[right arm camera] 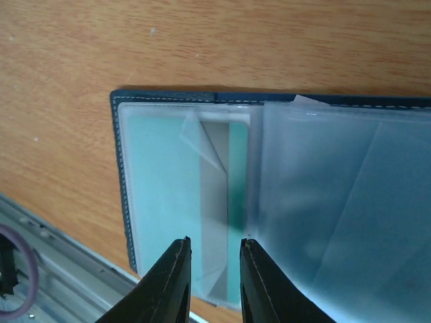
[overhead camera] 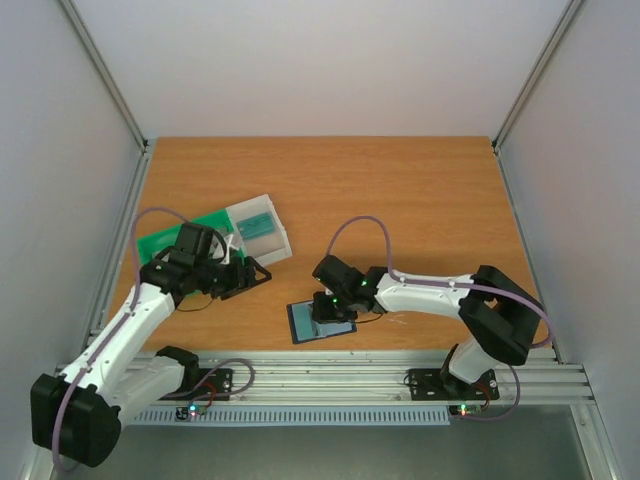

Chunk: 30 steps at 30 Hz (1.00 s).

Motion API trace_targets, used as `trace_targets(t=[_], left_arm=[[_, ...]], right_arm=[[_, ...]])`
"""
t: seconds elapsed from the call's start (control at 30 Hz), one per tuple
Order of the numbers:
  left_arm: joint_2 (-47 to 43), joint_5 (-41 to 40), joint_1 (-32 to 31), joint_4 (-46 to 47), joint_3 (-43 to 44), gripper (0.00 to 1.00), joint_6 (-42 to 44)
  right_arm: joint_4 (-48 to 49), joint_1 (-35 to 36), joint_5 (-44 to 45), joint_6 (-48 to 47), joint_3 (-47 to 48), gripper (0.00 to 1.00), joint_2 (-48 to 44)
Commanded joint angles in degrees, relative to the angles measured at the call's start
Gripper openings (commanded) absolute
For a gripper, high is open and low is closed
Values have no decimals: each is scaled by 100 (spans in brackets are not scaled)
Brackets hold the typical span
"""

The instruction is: Take the credit cards out of the card holder

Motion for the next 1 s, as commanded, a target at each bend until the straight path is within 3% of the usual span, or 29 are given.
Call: trace_targets(t=[0.0,0.1,0.43,0.67,0.97], left_arm=[[-180,-127,-237,687,-361,69,-512],[-258,-122,-367,958,-639,62,-727],[-447,-31,-806,1979,-1482,52,-1597],[-417,93,-1013,2910,-1816,47,-2239],[216,-382,-1485,4311,-2351,36,-2930]], right_arm=[[164,66,125,-25,160,21,292],[270,74,221,-70,84,19,402],[701,37,234,36,-343,4,539],[1456,-158,-80,429,-936,2,368],[1535,-197,-166,439,-1009,1,347]])
